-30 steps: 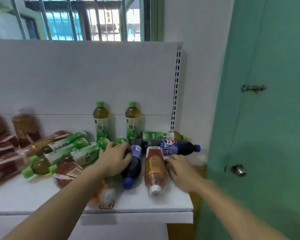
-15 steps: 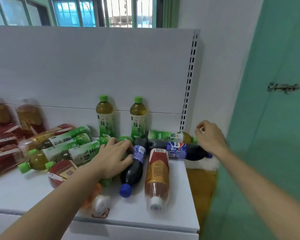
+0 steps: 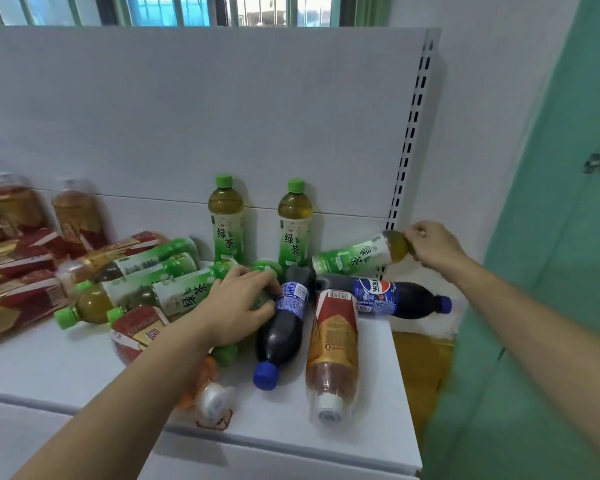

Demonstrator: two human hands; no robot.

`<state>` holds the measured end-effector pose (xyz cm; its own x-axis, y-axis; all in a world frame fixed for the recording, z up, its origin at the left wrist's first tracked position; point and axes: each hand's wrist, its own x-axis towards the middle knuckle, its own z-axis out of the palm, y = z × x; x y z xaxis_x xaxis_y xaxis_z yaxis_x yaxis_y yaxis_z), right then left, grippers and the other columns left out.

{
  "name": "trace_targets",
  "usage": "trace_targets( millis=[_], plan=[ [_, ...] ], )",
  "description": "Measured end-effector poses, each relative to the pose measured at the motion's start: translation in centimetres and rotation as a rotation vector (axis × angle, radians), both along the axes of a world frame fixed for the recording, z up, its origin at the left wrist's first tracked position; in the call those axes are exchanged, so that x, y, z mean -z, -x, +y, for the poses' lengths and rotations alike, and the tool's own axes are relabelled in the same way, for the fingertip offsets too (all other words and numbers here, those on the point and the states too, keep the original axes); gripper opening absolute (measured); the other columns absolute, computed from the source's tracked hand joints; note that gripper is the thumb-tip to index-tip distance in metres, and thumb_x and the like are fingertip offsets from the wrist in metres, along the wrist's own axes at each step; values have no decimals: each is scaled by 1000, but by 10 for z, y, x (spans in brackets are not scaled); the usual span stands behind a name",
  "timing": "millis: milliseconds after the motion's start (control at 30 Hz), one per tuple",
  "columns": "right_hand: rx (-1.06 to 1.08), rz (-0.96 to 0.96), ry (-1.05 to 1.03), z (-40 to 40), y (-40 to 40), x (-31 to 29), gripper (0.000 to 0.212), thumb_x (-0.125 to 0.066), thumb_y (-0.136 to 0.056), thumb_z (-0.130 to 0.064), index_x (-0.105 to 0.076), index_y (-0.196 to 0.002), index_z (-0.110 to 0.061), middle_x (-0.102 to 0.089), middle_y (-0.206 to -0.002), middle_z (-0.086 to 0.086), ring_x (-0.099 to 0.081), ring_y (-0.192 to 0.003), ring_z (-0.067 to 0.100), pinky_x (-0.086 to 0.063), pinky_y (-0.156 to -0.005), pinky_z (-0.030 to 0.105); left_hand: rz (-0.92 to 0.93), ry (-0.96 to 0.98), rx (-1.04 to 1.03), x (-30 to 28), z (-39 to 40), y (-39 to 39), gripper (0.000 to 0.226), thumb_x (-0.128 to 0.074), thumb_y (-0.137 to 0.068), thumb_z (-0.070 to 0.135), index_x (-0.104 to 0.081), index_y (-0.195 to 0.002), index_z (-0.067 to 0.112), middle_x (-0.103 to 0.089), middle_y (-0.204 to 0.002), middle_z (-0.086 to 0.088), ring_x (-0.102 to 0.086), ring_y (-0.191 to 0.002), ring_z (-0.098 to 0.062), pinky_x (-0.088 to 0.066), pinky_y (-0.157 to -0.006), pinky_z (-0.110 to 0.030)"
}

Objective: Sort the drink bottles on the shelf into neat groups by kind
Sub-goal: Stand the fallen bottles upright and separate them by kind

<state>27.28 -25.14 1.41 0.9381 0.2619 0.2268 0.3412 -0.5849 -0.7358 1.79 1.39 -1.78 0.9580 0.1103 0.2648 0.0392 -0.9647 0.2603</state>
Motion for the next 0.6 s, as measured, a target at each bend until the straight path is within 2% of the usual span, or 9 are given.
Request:
trace_targets(
  millis=[67, 167, 267, 367, 433, 533, 600],
  plan=[
    [-52, -150, -9, 11, 11, -23, 22, -53, -104, -32, -63, -116, -17, -64, -99, 2, -63, -85, 26, -55, -80, 42, 0, -1, 2, 1, 1, 0, 23, -55, -94, 33, -56, -116, 37, -56, -119, 18, -36, -116, -14, -39, -96, -45],
    [-170, -401, 45, 41, 27, -54, 19, -58, -102, -27, -66, -115, -17, -62, -107, 1, -58, -96, 22, -48, -89, 38, 5, 0, 6, 1, 0, -1, 24, -55, -93, 33, -56, -116, 37, -52, -113, 21, -36, -116, -14, -39, -96, -46],
    [-233, -553, 177, 76, 38, -67, 20, -58, -102, -29, -66, -116, -18, -59, -105, 7, -54, -97, 23, -43, -87, 35, 14, -1, 6, 0, 0, 1, 24, -55, -92, 33, -56, -116, 37, -53, -114, 20, -36, -116, -13, -40, -98, -48],
    [-259, -561, 210, 102, 43, -70, 23, -56, -103, -29, -65, -120, -17, -57, -105, 6, -55, -95, 23, -41, -80, 32, 20, -4, 7, -1, 0, 2, 24, -53, -93, 36, -55, -117, 37, -56, -119, 17, -37, -118, -15, -39, -97, -47],
    [-272, -546, 197, 110, 42, -70, 24, -57, -103, -30, -64, -123, -18, -57, -107, 5, -57, -98, 24, -40, -79, 31, 28, 2, 7, -2, -1, 3, 28, -47, -91, 46, -55, -117, 38, -54, -118, 16, -37, -121, -16, -38, -95, -45],
    [-280, -484, 152, 109, 40, -70, 31, -60, -101, -32, -60, -130, -22, -62, -121, 5, -58, -108, 24, -40, -83, 31, 53, -3, 8, -4, -4, 4, 42, -40, -86, 65, -54, -116, 39, -52, -115, 18, -35, -120, -14, -36, -94, -44],
    [-318, -408, 85, 100, 40, -68, 44, -62, -100, -33, -50, -141, -23, -62, -125, 6, -59, -107, 22, -44, -87, 32, 66, -16, 10, -5, -6, 5, 46, -41, -84, 70, -53, -116, 38, -51, -115, 18, -35, -119, -14, -35, -94, -42]
  ],
)
